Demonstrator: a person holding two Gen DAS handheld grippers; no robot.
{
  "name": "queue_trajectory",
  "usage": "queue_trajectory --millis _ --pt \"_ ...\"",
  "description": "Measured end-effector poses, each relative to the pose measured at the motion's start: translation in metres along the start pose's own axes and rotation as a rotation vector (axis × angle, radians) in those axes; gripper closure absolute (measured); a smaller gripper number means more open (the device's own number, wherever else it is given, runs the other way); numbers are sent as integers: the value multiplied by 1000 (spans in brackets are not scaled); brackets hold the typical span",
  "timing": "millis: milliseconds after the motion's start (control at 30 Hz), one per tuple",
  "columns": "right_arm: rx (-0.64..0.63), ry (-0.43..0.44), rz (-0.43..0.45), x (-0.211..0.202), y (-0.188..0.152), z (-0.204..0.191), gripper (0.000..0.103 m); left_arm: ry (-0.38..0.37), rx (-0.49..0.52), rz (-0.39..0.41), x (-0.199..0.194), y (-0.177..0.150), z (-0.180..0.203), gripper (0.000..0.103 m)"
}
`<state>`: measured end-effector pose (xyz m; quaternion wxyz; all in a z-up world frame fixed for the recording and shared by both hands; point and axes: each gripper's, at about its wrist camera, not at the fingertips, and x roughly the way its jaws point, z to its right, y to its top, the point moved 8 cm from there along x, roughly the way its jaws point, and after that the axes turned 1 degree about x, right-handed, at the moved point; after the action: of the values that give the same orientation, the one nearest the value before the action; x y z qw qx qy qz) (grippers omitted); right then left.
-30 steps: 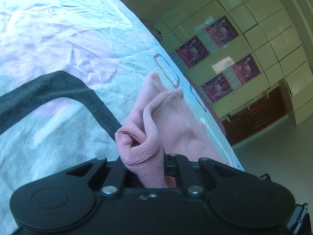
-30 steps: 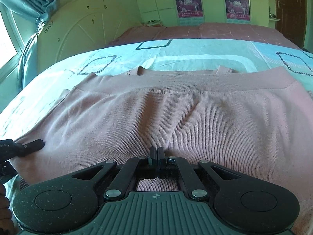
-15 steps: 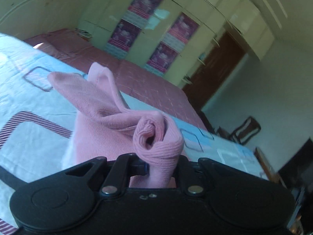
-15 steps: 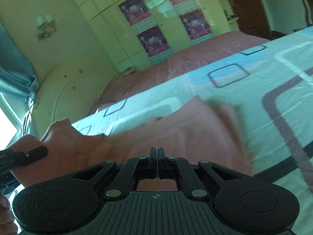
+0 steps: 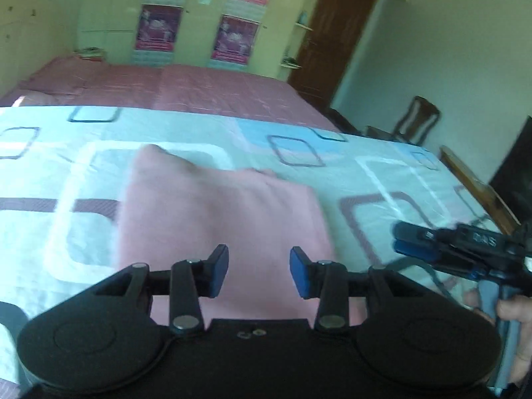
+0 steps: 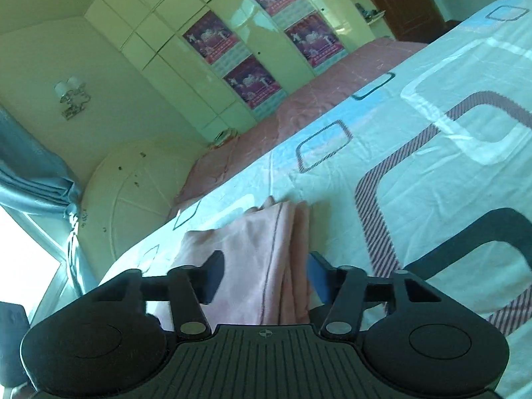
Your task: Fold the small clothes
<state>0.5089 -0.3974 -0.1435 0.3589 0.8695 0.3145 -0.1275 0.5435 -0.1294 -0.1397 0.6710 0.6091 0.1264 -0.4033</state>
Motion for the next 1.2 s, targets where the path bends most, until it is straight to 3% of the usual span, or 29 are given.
queue_trajectory --millis 100,200,300,433,533,667,767,800,833,867,933,1033,1133,1200 --pt "-30 -4 -88 24 -17 -11 60 71 -45 -34 13 2 -45 66" --pt "-45 -50 -169 43 -36 -10 60 83 -28 -87 26 -8 -58 66" --pt "-42 -64 -196 53 -43 -3 60 102 -40 -89 31 -20 -68 64" --pt "-89 -75 -211 60 -43 -6 60 81 -108 -70 29 -29 -82 64" --pt "-131 -134 -249 74 -45 -1 61 57 -130 -70 30 -30 -87 63" --pt "-140 -112 -268 82 -47 -5 60 12 -191 -73 32 -36 -96 60" --pt "-231 -93 -294 97 -49 -18 60 -26 -247 -77 34 -38 -102 60" --pt "-268 -114 -303 103 -51 -20 61 -30 -238 -66 32 -35 -101 61" --pt "-299 -133 -305 108 -51 -22 68 -32 -223 -48 29 -31 -99 62" --pt "-341 -150 -307 111 -51 -26 94 -34 -205 -20 25 -27 -97 63" --pt "-439 -172 -299 114 -48 -39 94 -30 -175 16 22 -18 -95 70" --pt "-546 -172 -243 104 -37 -62 95 -24 -132 1 30 -6 -89 71" --pt "-560 -167 -184 89 -21 -68 95 -35 -64 -9 42 6 -75 71" --pt "-525 -177 -214 92 -24 -50 95 -8 25 -80 56 5 -61 71"
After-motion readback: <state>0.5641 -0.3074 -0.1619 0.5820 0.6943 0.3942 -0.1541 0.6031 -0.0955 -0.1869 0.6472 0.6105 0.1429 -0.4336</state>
